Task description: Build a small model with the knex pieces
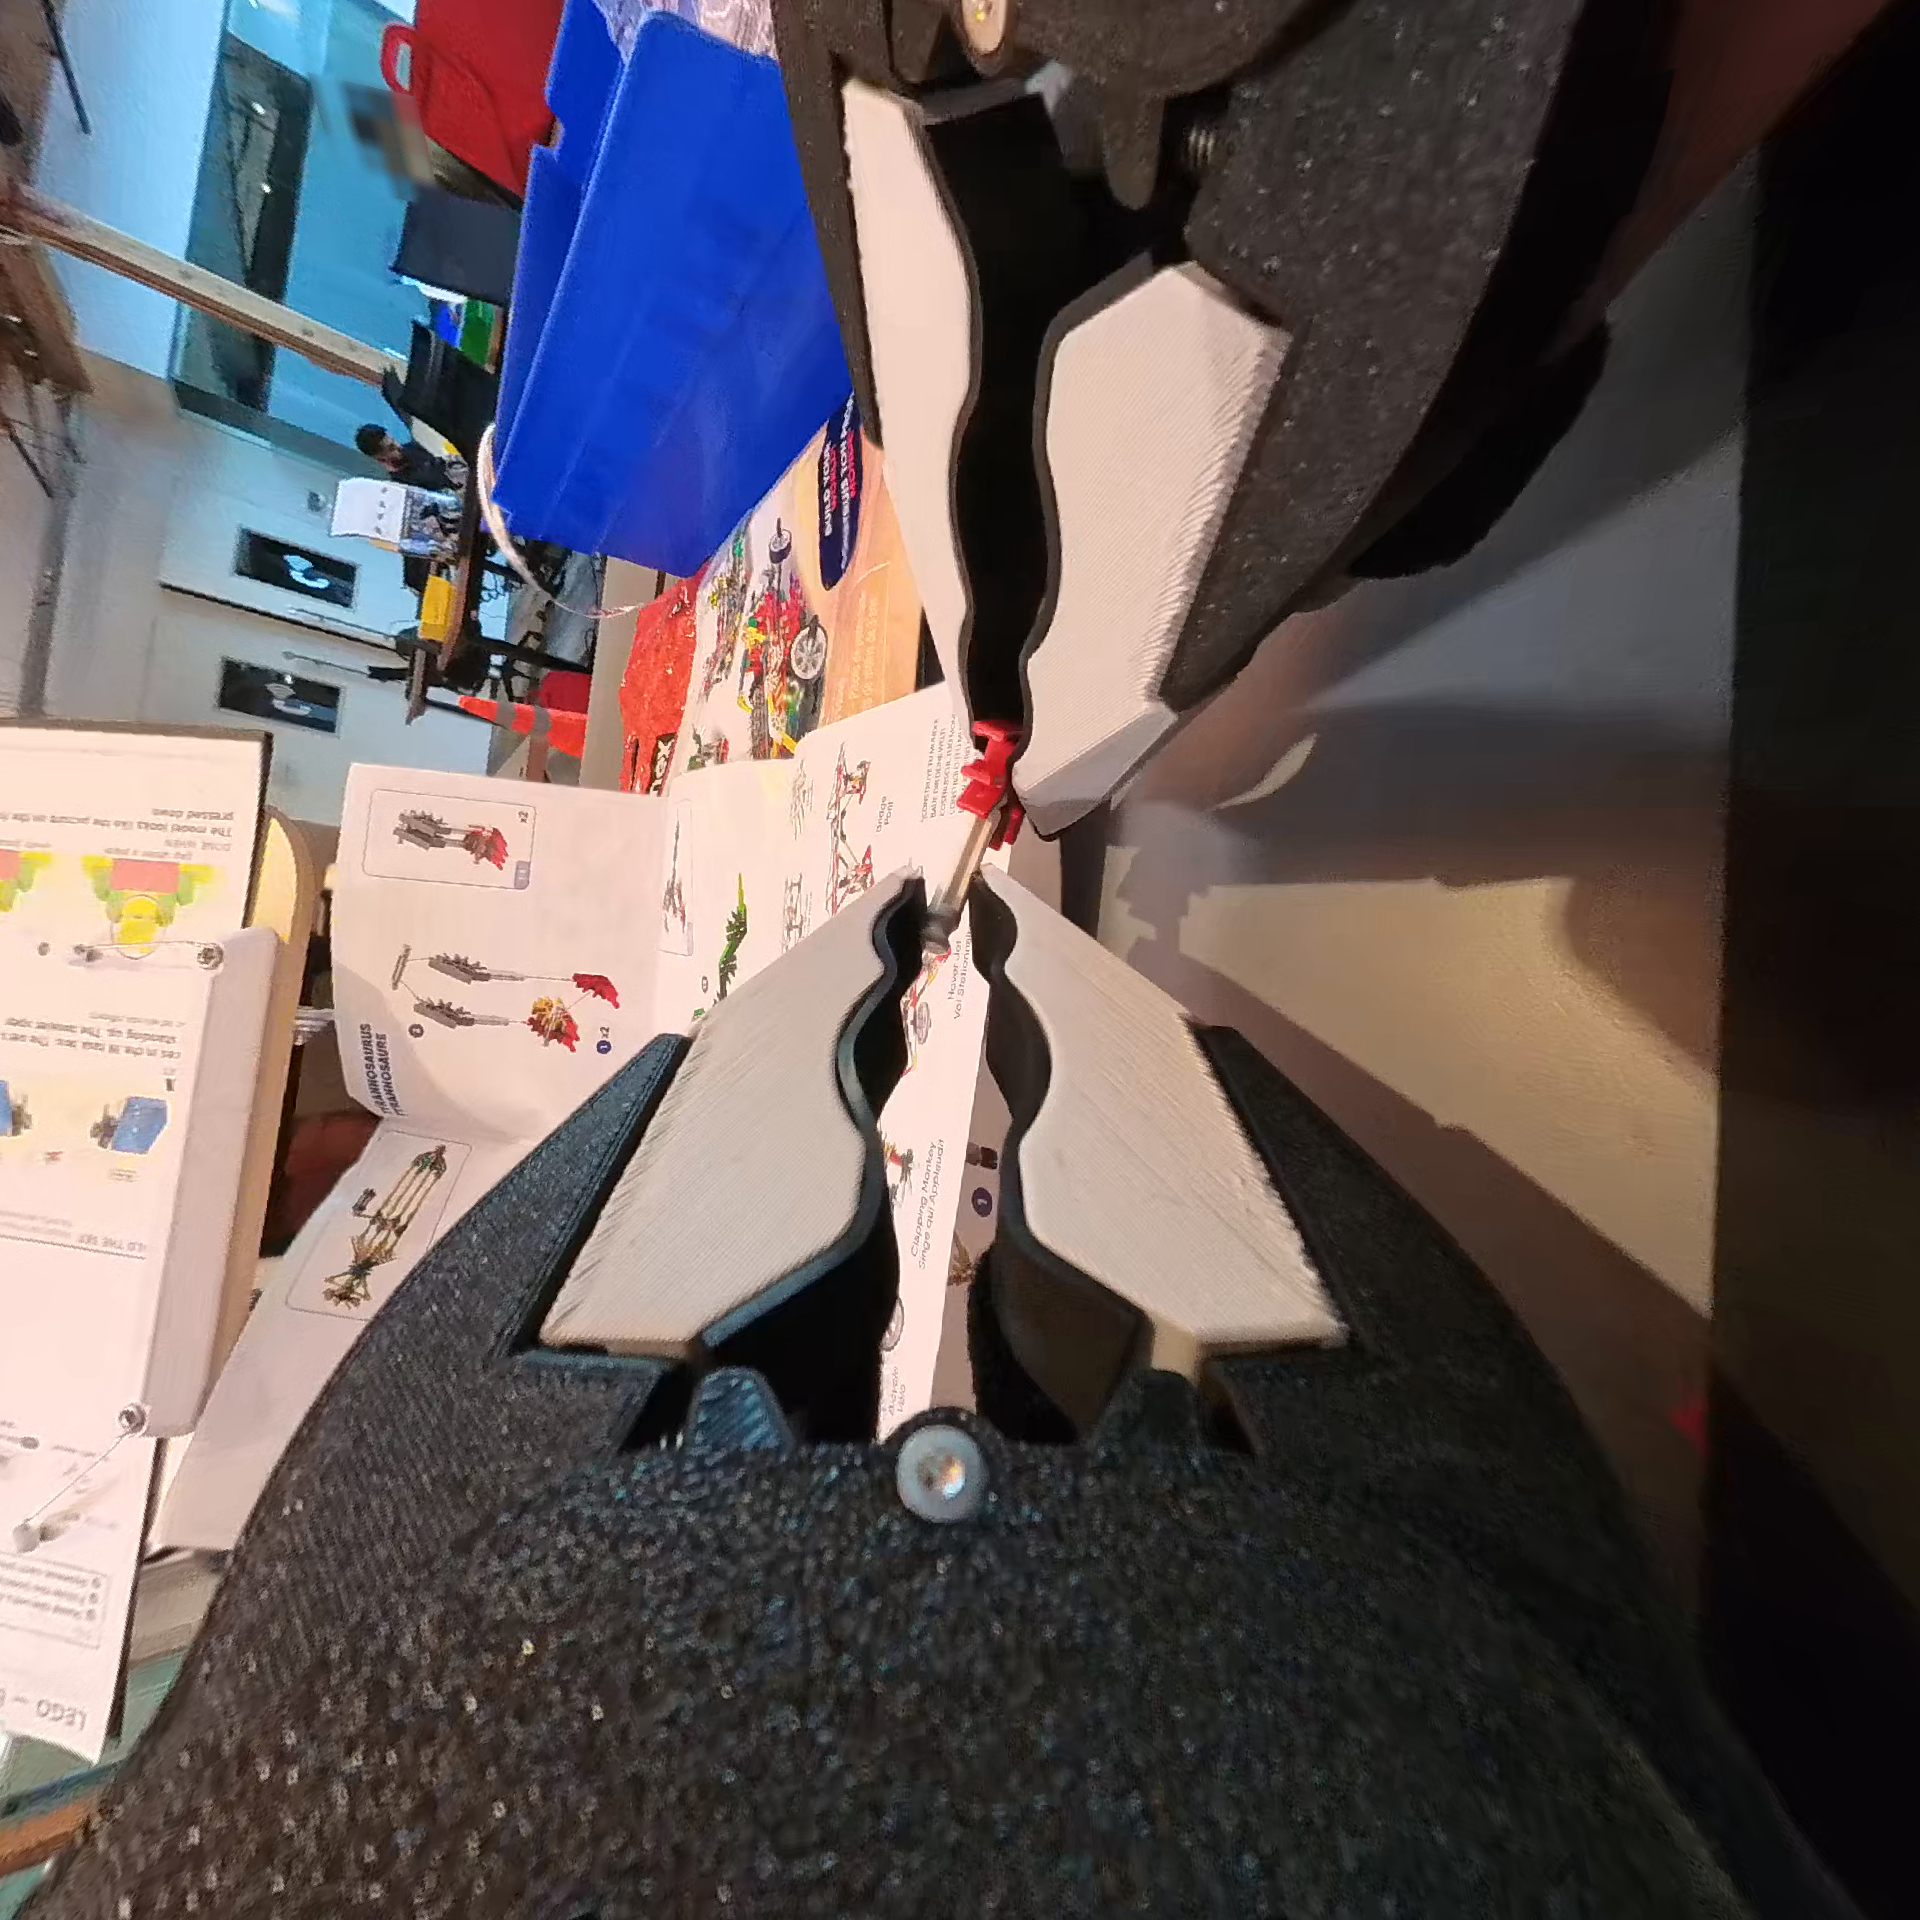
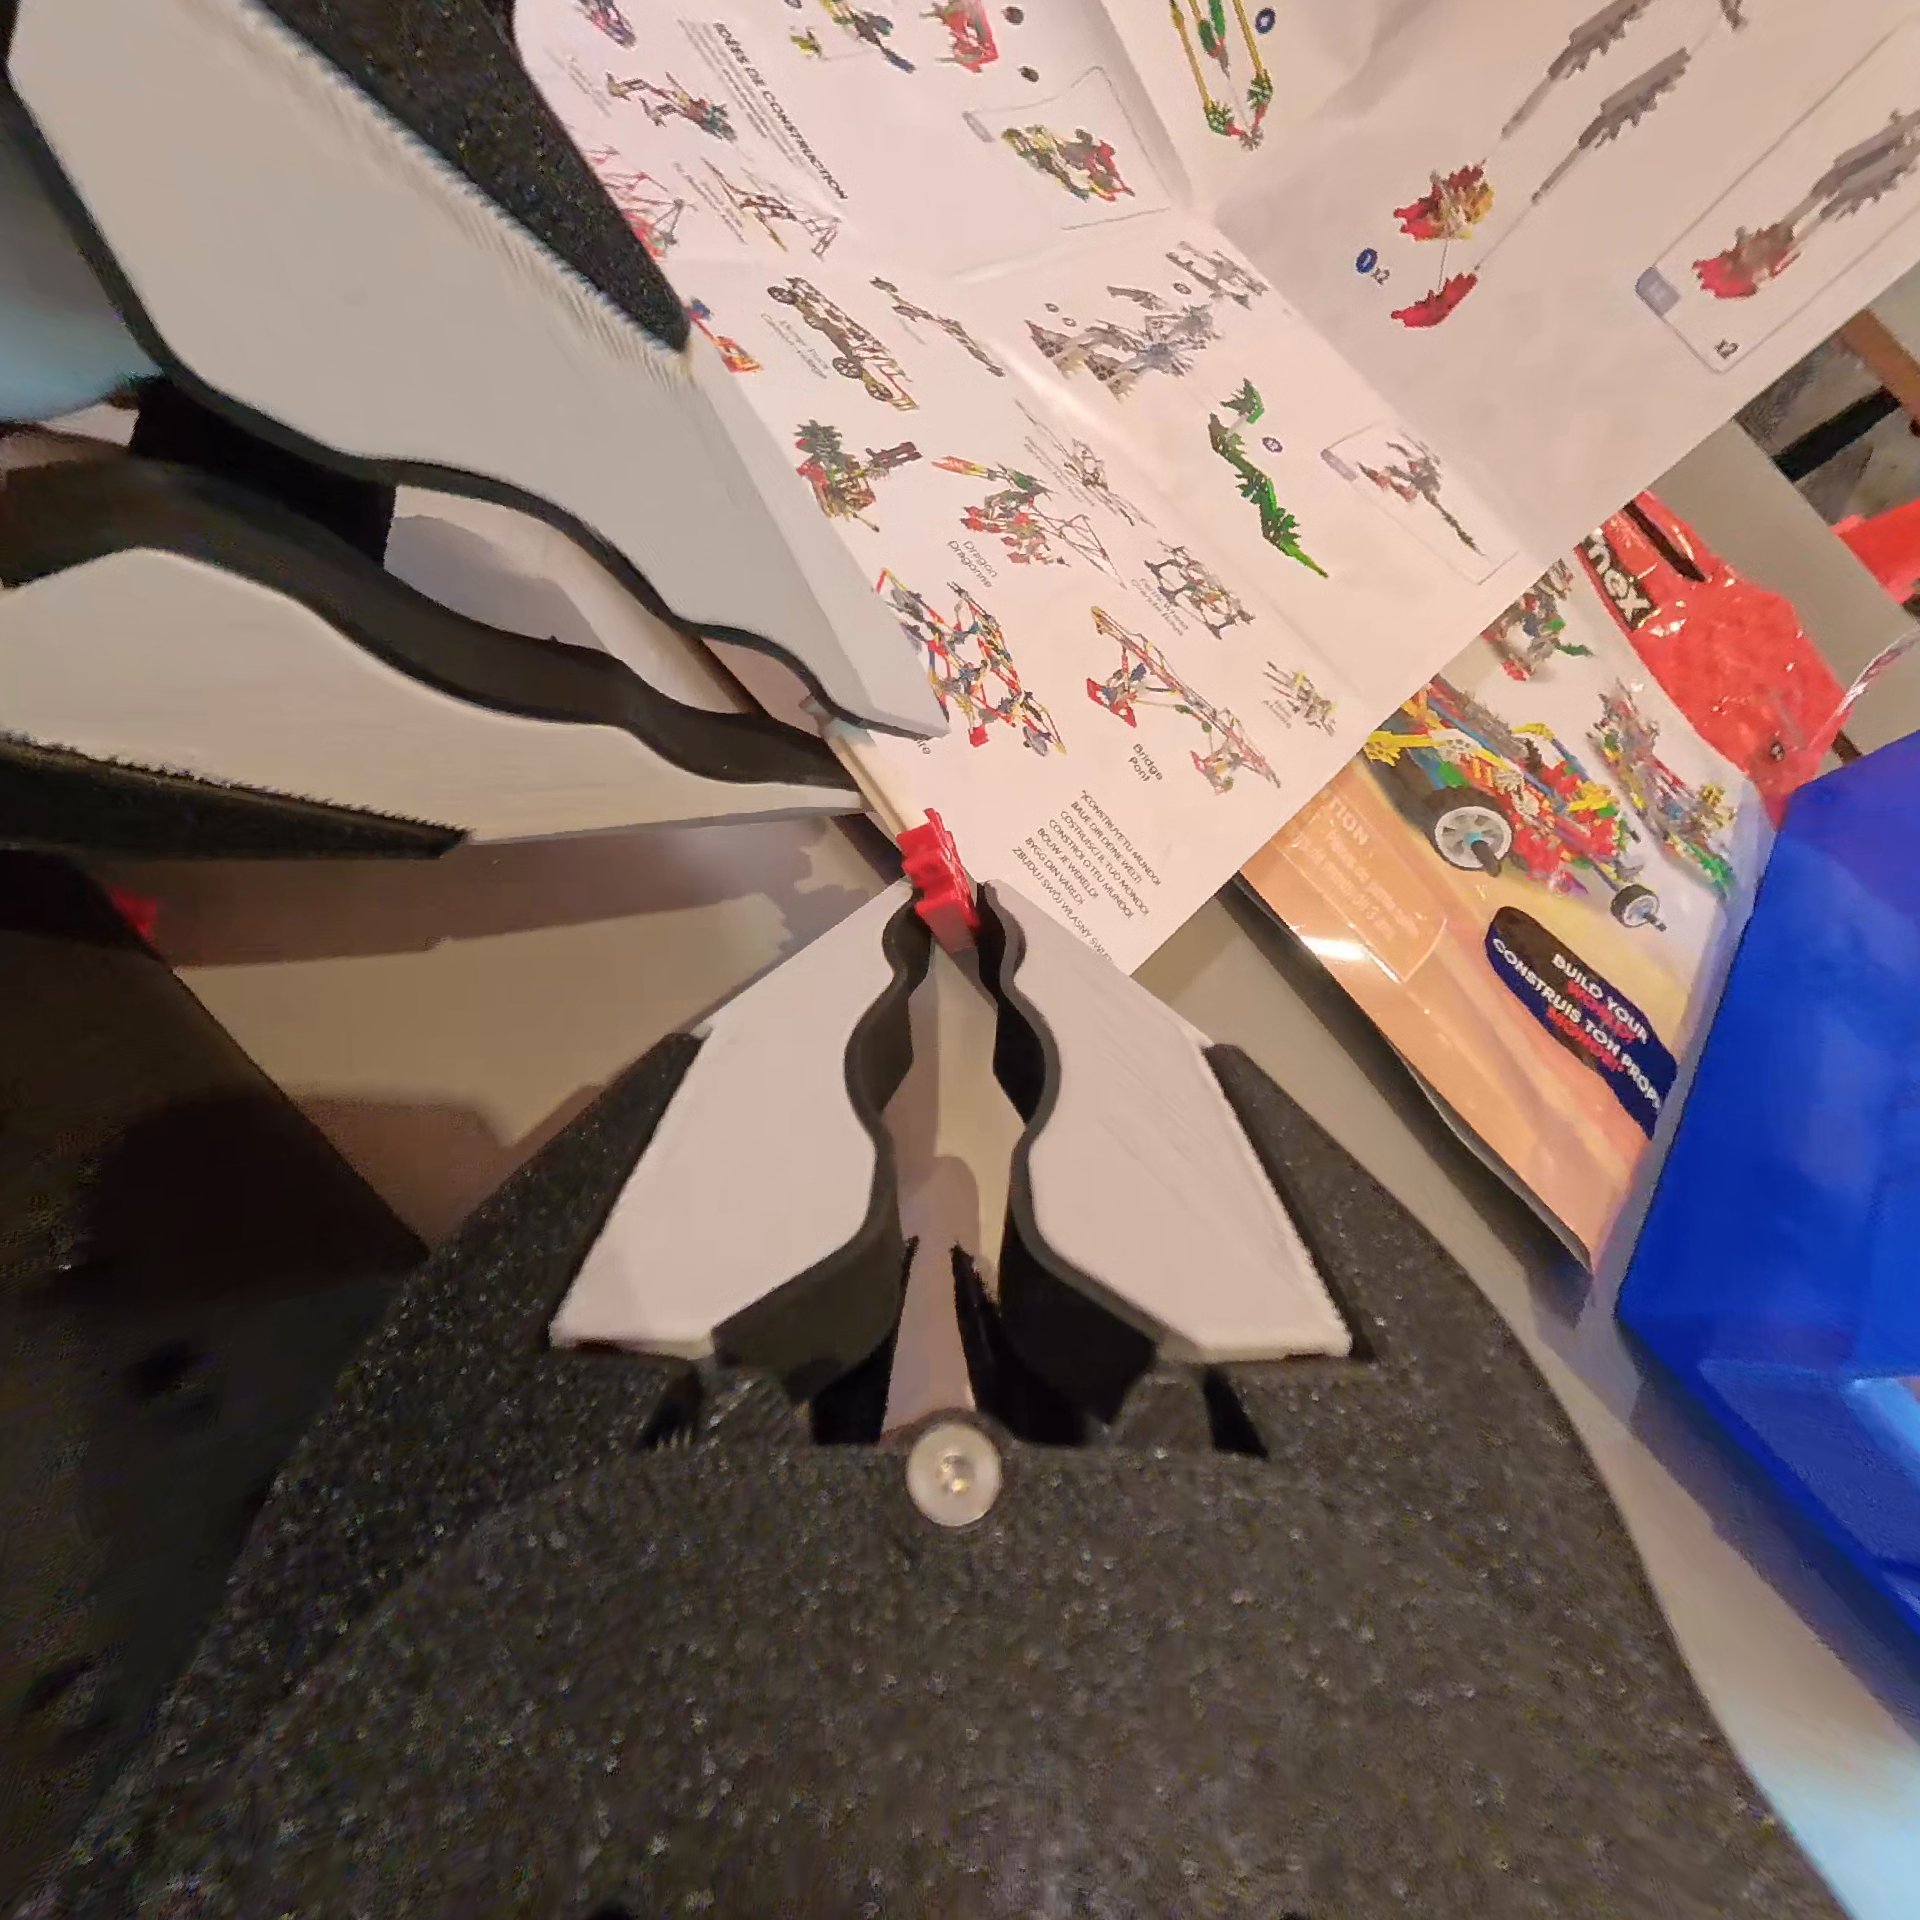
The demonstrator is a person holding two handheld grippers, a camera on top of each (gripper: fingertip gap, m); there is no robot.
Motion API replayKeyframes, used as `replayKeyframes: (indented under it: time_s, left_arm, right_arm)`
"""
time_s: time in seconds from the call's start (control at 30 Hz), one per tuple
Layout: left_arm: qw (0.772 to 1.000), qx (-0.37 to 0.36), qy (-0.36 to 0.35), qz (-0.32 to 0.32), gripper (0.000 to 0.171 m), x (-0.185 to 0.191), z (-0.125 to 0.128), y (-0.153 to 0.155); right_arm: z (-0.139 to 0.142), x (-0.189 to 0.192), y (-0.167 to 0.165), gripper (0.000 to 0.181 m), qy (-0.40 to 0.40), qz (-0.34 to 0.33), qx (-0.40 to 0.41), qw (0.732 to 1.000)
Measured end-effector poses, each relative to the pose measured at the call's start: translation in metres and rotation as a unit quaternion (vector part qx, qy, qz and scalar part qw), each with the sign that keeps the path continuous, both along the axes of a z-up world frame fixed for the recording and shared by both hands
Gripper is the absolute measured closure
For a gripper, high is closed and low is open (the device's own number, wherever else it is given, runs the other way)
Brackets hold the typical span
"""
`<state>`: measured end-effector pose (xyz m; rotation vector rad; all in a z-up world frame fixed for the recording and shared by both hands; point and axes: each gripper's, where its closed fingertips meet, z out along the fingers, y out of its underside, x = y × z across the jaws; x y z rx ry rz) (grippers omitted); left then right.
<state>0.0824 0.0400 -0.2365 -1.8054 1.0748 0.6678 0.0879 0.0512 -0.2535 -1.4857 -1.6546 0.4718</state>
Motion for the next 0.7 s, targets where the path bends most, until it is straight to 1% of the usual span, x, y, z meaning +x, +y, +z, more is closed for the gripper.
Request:
replayKeyframes:
  time_s: [0.13, 0.33, 0.7]
  left_arm:
    - [1.000, 0.006, 0.007, 0.008, 0.167, 0.000, 0.002, 0.004]
    - [1.000, 0.008, 0.013, 0.017, 0.167, 0.000, 0.001, 0.005]
    - [0.999, 0.018, 0.015, 0.039, 0.166, 0.002, 0.003, 0.017]
  right_arm:
    - [0.000, 0.000, 0.002, 0.177, 0.005, -0.004, -0.030, 1.000]
    - [-0.001, 0.001, 0.003, 0.176, 0.004, -0.007, -0.044, 0.999]
    - [0.001, 0.003, 0.013, 0.175, 0.020, -0.031, -0.115, 0.993]
